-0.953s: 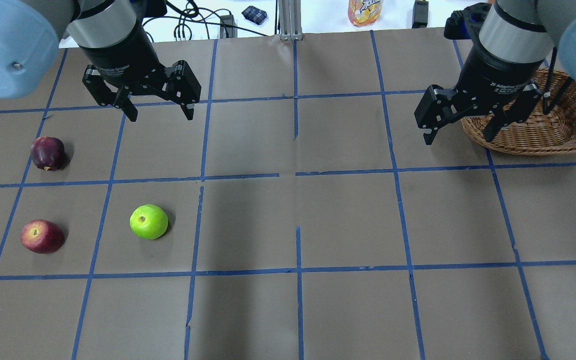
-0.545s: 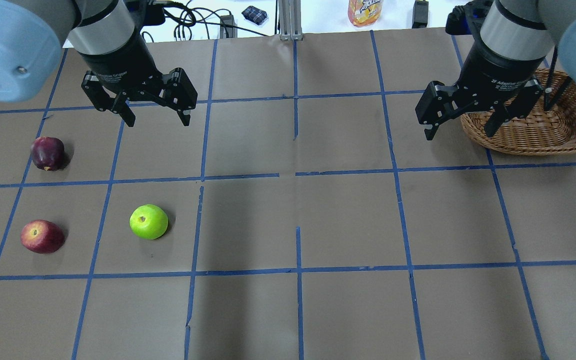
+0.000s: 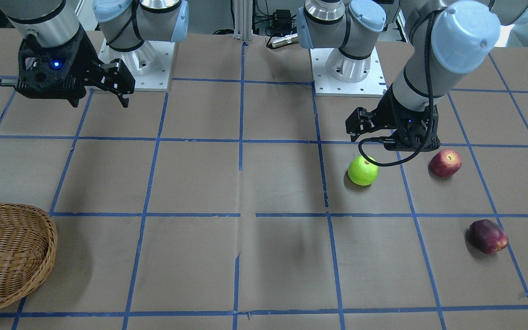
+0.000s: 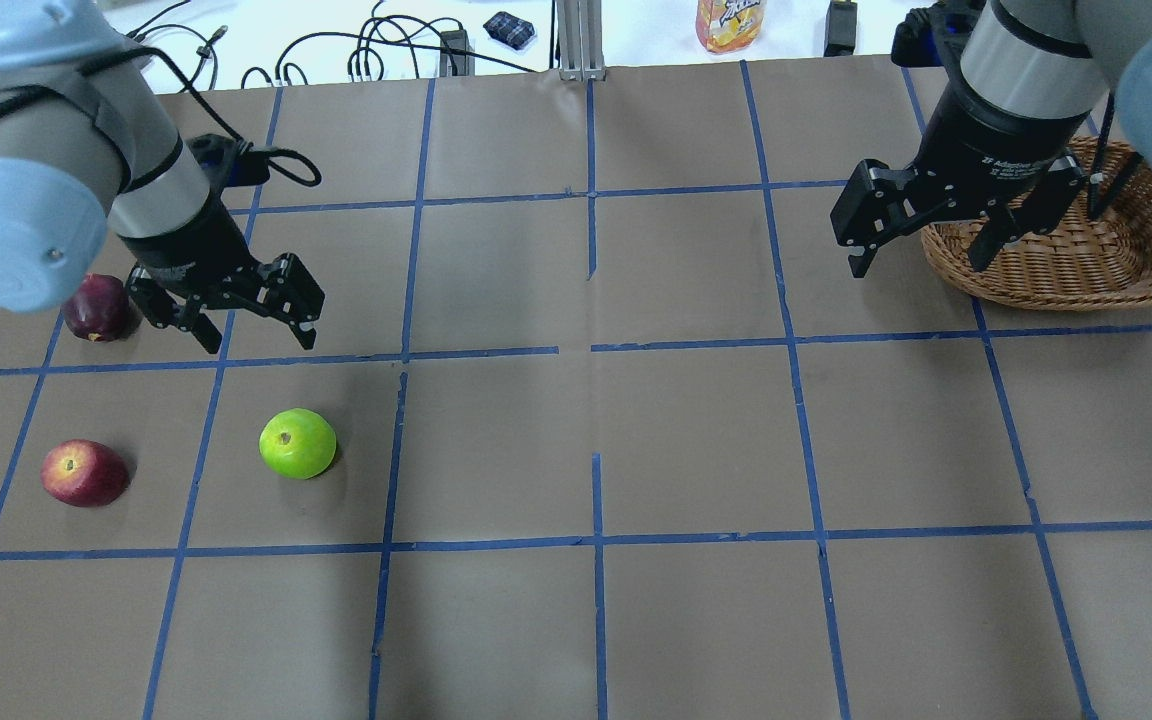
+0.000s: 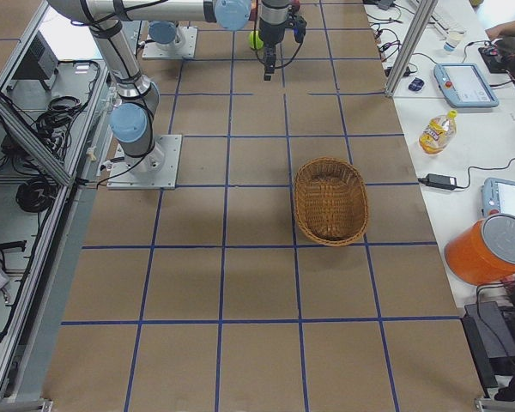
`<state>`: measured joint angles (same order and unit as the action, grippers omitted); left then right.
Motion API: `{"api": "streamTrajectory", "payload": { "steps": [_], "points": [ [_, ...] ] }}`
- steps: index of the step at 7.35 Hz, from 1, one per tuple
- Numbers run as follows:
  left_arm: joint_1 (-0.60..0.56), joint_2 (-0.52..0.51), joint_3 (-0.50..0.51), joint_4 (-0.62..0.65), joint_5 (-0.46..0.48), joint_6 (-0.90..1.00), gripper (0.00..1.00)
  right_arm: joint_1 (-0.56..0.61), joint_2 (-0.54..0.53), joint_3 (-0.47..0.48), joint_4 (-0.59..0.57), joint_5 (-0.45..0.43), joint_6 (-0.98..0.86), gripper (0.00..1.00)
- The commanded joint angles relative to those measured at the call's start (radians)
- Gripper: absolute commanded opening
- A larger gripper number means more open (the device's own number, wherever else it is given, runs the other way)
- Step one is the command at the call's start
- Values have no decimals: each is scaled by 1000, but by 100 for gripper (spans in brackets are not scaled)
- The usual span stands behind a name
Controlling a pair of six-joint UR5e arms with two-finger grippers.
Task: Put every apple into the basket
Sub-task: 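Move the left gripper down toward the green apple, then close the left gripper around the green apple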
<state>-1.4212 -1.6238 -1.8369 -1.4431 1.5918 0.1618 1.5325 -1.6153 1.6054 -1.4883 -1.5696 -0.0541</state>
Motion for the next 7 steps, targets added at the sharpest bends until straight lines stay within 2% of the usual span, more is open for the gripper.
{"api": "streamTrajectory", "payload": {
  "steps": [1,2,6,7],
  "points": [
    [28,-33,-253,343,87,51,100,0,0,1,-1,-3,0,100],
    [28,-53,-307,431,91,121,100,0,0,1,-1,-1,2,100],
    [28,-122,-320,440,83,130,98,0,1,1,-1,-1,0,100],
    [28,-129,-318,451,85,119,68,0,3,1,-1,3,0,100]
  ]
}}
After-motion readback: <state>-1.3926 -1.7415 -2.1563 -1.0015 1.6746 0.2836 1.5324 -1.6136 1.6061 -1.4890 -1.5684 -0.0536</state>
